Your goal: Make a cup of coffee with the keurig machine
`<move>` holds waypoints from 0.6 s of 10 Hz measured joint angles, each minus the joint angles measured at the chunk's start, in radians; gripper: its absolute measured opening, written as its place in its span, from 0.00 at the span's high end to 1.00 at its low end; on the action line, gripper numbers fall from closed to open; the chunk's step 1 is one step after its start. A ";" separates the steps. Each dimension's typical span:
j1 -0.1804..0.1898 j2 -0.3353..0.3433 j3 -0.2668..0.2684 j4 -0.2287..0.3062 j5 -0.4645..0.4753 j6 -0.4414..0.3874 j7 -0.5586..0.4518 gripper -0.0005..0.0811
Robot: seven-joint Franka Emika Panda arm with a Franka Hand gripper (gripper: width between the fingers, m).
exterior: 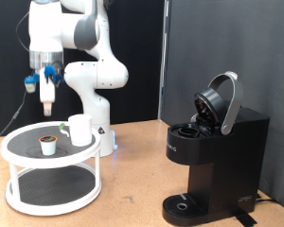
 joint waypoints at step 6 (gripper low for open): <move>-0.026 0.099 -0.002 -0.106 -0.009 0.250 0.023 0.09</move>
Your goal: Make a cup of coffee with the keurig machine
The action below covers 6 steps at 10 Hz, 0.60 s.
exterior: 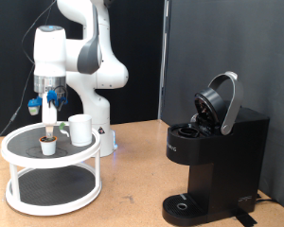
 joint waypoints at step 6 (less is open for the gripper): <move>-0.005 0.090 0.000 0.000 0.006 0.082 0.000 0.09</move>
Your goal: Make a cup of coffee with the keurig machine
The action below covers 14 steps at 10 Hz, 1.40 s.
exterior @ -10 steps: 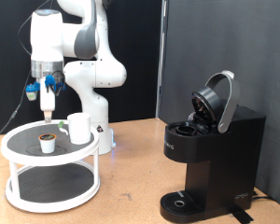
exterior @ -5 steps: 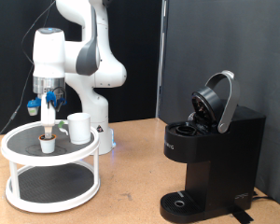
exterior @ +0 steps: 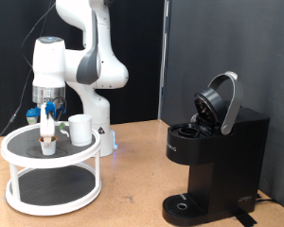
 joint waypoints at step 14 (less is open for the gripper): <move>0.001 -0.094 -0.020 0.139 0.169 -0.347 -0.160 0.51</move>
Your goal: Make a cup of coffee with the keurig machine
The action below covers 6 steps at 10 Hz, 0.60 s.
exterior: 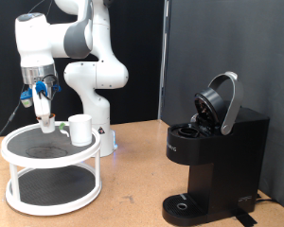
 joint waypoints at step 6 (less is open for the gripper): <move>0.110 -0.030 0.003 0.082 0.361 -0.135 -0.072 0.51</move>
